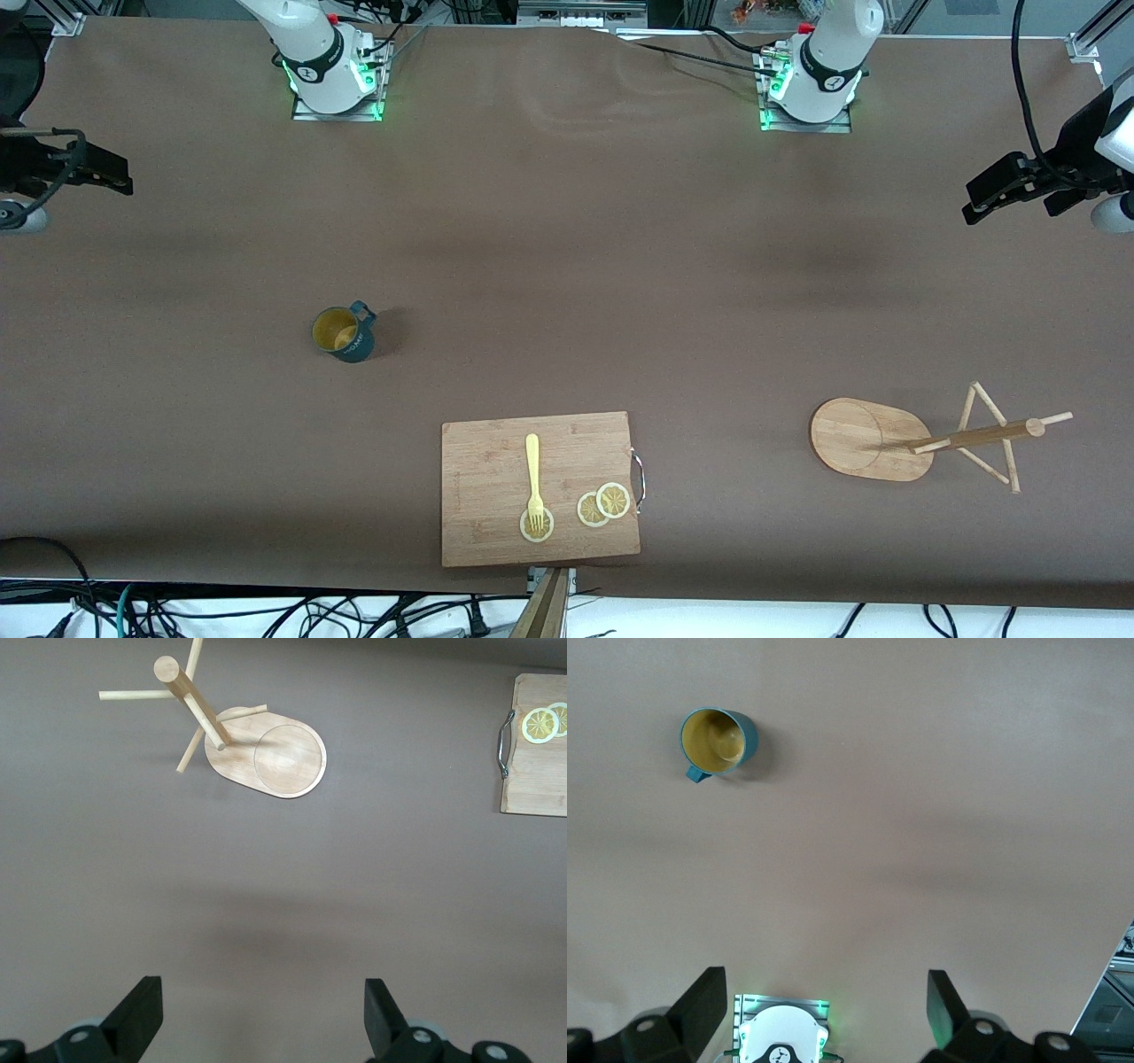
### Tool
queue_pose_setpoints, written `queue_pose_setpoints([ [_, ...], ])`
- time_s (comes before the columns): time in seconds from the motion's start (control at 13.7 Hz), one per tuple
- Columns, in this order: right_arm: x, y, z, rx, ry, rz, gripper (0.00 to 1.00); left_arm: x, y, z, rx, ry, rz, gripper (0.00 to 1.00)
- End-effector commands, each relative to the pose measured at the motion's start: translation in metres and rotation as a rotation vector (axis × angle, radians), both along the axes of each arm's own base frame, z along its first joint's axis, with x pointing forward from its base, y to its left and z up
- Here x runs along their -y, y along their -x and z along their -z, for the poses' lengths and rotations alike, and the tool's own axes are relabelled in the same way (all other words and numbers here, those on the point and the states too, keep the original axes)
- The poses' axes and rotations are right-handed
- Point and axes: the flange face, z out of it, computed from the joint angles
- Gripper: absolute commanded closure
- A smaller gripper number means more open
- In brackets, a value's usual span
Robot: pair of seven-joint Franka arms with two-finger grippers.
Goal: Pass cup and hang on rack
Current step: 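Reach the right gripper toward the teal mug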
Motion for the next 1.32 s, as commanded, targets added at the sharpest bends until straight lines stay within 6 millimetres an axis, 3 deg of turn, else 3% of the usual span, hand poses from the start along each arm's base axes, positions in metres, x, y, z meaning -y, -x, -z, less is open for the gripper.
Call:
queue_pose_setpoints([
  [0.0, 0.001, -0.019, 0.027, -0.028, 0.008, 0.007, 0.00, -0.003, -0.002, -0.006, 0.008, -0.013, 0.003, 0.00],
  [0.22, -0.010, -0.043, 0.069, -0.047, -0.004, -0.026, 0.00, -0.005, -0.002, -0.006, 0.008, -0.015, -0.001, 0.00],
  [0.44, -0.041, -0.070, 0.128, -0.071, -0.023, -0.148, 0.00, -0.006, -0.002, -0.006, 0.008, -0.015, -0.002, 0.00],
  [0.66, -0.073, -0.083, 0.170, -0.080, -0.033, -0.245, 0.00, -0.007, -0.002, -0.007, 0.009, -0.013, -0.003, 0.00],
  [0.88, -0.095, -0.087, 0.214, -0.074, -0.049, -0.338, 0.00, -0.008, -0.002, -0.006, 0.008, -0.015, -0.005, 0.00],
  [1.24, -0.109, -0.087, 0.284, -0.045, -0.086, -0.492, 0.00, -0.008, -0.002, -0.007, 0.011, -0.015, -0.007, 0.00],
])
